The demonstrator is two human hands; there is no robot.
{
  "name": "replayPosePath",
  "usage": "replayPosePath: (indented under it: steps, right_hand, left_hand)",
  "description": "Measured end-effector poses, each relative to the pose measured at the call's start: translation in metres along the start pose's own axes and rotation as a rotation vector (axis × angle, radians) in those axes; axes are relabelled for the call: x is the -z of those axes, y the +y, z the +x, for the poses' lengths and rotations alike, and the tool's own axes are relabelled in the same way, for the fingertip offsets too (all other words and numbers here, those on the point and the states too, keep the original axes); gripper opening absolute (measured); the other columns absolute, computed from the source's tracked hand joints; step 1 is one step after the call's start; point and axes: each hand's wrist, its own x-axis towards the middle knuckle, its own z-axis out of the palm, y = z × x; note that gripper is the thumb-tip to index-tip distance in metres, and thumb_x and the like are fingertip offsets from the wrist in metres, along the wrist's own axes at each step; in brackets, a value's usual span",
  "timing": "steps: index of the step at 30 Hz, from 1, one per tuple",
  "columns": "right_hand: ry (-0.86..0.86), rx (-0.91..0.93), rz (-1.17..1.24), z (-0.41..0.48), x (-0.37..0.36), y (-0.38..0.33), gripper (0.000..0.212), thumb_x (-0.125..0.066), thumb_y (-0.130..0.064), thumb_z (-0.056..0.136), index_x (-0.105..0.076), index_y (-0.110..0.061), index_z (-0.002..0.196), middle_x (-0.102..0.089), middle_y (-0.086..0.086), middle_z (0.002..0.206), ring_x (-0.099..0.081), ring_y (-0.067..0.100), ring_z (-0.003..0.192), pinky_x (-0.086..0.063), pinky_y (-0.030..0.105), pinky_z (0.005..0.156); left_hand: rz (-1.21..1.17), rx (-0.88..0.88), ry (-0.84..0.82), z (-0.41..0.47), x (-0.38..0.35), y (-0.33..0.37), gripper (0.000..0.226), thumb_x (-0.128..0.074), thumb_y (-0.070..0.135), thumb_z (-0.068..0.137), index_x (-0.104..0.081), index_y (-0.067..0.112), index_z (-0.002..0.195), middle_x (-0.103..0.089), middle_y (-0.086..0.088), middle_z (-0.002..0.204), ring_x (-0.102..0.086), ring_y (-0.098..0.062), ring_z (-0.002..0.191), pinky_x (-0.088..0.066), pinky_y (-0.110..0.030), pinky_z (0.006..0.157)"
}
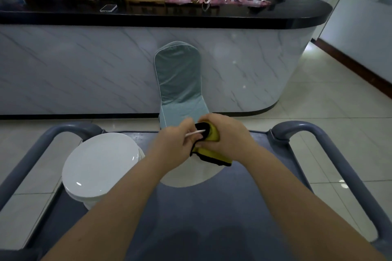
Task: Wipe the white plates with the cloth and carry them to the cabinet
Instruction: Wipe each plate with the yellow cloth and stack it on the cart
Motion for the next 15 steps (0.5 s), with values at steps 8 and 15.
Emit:
replayPosePath:
  steps: [8, 15]
  right_hand:
    - [0.049, -0.214, 0.097, -0.025, 0.012, 0.015, 0.052, -0.079, -0.055, 0.066, -0.058, -0.036, 0.11, -0.064, -0.016, 0.103, -0.058, 0.011, 0.096, -0.048, 0.033, 0.081]
    - [0.102, -0.275, 0.291, -0.034, 0.007, 0.012, 0.048, -0.085, -0.049, 0.062, -0.055, -0.049, 0.1, -0.063, -0.025, 0.096, -0.057, -0.004, 0.093, -0.047, 0.024, 0.08]
  left_hand:
    - [-0.146, 0.061, 0.123, -0.003, 0.0, -0.012, 0.024, -0.062, 0.031, 0.091, -0.041, 0.024, 0.08, -0.048, 0.003, 0.053, -0.041, -0.014, 0.049, -0.033, -0.028, 0.047]
    - [-0.217, 0.003, 0.18, -0.006, 0.003, -0.015, 0.019, -0.06, 0.031, 0.089, -0.046, 0.024, 0.077, -0.051, -0.004, 0.055, -0.044, -0.021, 0.052, -0.034, -0.025, 0.048]
